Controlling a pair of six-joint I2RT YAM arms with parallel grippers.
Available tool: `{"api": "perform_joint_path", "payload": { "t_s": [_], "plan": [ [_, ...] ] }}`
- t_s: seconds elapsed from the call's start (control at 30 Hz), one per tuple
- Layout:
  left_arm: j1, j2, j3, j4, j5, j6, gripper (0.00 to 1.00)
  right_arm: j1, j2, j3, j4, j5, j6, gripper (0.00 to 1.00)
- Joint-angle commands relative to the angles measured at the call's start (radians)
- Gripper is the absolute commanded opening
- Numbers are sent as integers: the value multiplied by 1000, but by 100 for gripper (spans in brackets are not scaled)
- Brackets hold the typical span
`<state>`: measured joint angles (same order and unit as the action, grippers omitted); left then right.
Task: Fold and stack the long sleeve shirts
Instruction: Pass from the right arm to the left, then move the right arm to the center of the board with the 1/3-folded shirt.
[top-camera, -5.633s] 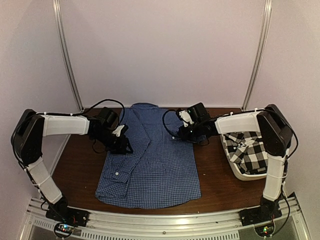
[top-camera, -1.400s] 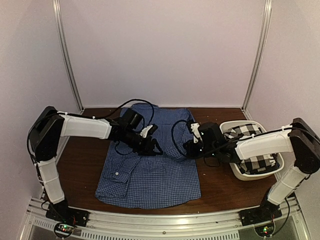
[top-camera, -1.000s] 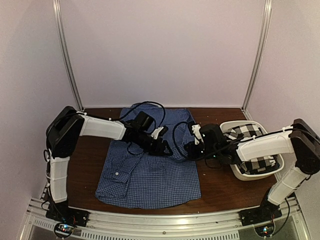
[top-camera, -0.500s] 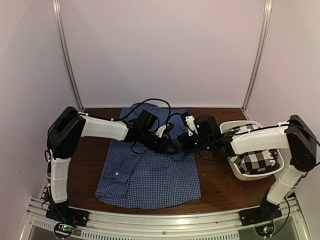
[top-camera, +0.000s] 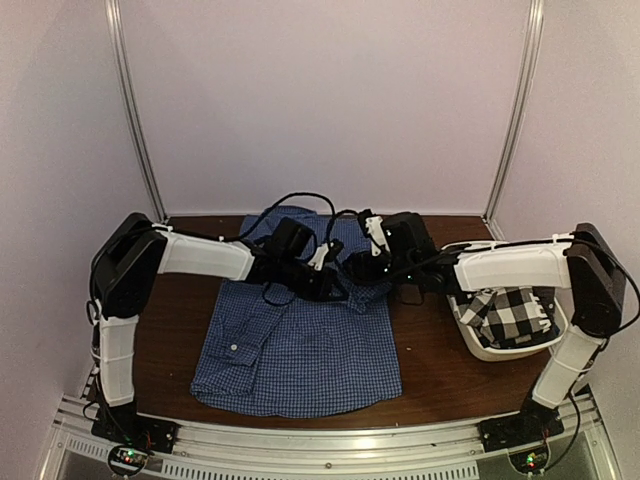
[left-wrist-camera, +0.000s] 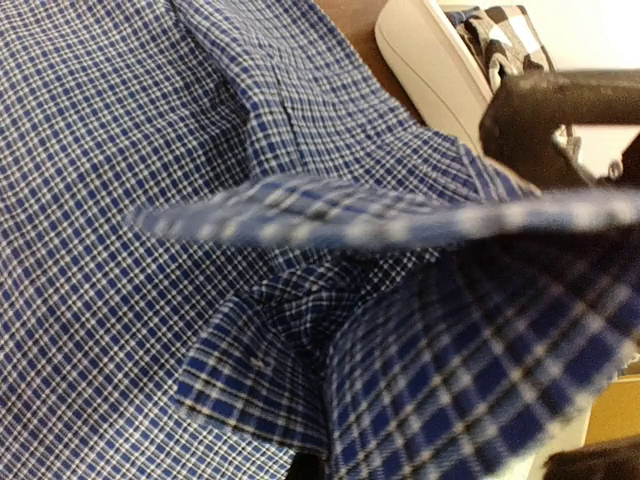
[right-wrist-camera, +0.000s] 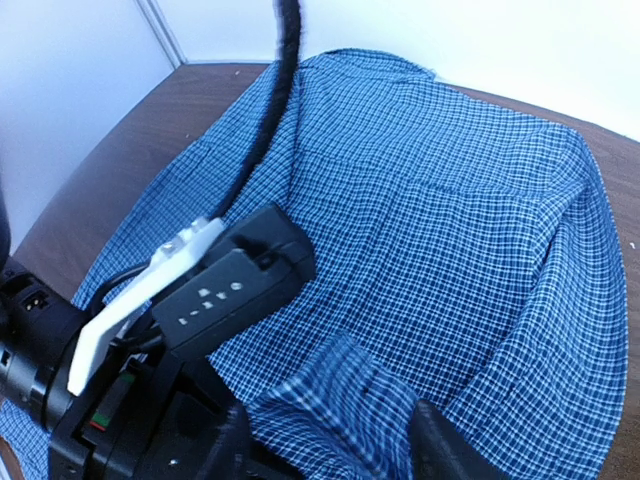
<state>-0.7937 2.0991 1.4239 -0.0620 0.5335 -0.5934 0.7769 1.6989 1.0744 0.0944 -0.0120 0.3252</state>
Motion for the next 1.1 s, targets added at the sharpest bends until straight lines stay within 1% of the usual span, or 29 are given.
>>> {"api": "perform_joint_path", "payload": {
  "t_s": [0.0,0.07,0.13,0.27,0.33,0.47,0.53,0.7,0.87,1.07],
  "plan": [
    [-4,-91,-13,48,-103,-46,0,-40,-59,36,-85,40,25,68],
    [1,-112,-9,28,-138,-71,0,-68,-83,39,-121,38,41,76],
    [22,-126,2,-10,-165,-108,0,-93,-110,33,-141,43,54,81],
    [93,-162,-25,-19,-140,-197,0,-143,-151,9,-185,62,87,82],
    [125,-178,-37,-5,-121,-212,0,-165,-167,-15,-197,59,105,81],
    [169,-214,-33,-44,-159,-201,0,-188,-190,-81,-225,47,137,78],
    [193,-236,-38,-57,-170,-194,0,-188,-198,-109,-251,41,149,74],
    [236,-272,-35,-80,-183,-179,0,-171,-230,-204,-274,-32,181,65],
    [244,-281,3,-111,-187,-152,0,-106,-265,-299,-300,-49,224,60],
    [249,-286,63,-155,-221,-111,0,34,-283,-379,-344,-43,310,56]
  ]
}}
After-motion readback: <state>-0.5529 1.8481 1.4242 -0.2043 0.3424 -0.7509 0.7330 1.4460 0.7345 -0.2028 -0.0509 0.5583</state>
